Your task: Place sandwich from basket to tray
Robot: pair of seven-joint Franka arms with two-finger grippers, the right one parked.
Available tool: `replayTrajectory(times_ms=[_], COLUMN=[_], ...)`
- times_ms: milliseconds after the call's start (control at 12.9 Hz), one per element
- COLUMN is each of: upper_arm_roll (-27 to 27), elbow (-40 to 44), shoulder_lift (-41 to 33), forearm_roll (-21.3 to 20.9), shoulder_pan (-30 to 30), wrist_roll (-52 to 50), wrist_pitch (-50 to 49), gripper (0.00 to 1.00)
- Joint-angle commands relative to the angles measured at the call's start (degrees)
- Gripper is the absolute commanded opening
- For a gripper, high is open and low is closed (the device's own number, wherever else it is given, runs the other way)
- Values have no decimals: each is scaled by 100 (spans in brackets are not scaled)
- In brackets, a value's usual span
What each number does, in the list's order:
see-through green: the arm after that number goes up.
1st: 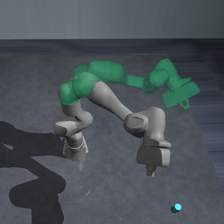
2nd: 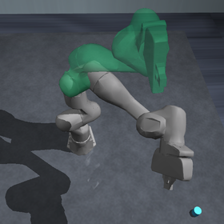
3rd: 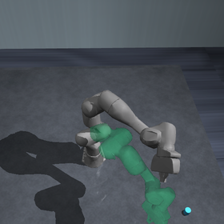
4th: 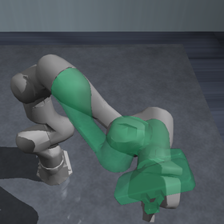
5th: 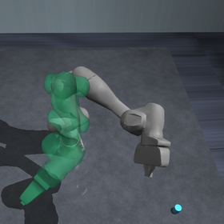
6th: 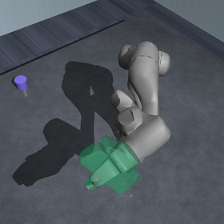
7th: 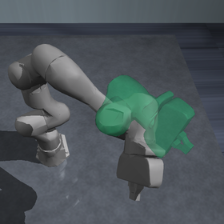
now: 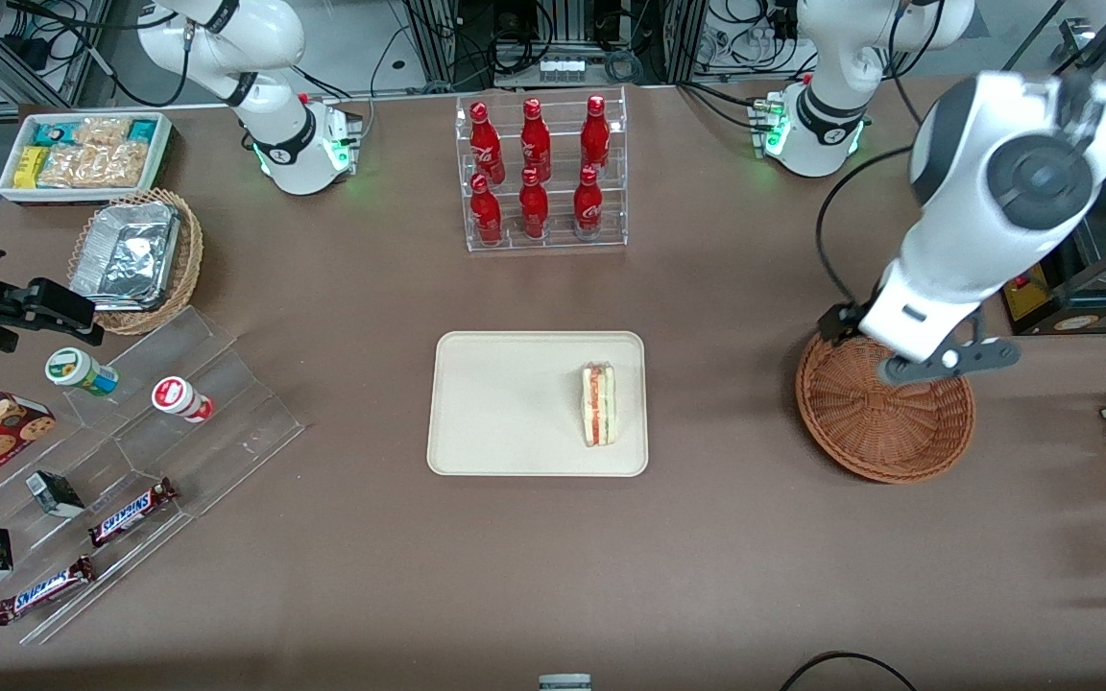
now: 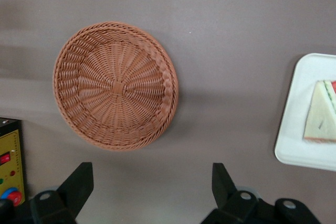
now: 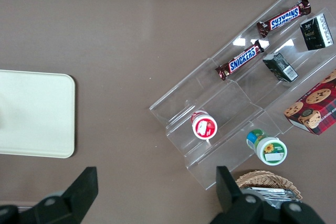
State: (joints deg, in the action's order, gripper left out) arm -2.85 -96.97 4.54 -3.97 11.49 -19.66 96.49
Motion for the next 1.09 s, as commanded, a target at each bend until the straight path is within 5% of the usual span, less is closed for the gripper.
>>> replayTrajectory(times_ms=[0, 388, 1008], upper_arm_roll=[-50, -23, 74], elbow=[54, 521, 618], shoulder_lift=[-392, -542, -455], forearm_roll=[309, 283, 309], shoulder_pan=[-322, -736, -754], wrist_roll=[672, 1210, 1298], wrist_pitch=[-356, -1026, -500], gripper=[100, 100, 100])
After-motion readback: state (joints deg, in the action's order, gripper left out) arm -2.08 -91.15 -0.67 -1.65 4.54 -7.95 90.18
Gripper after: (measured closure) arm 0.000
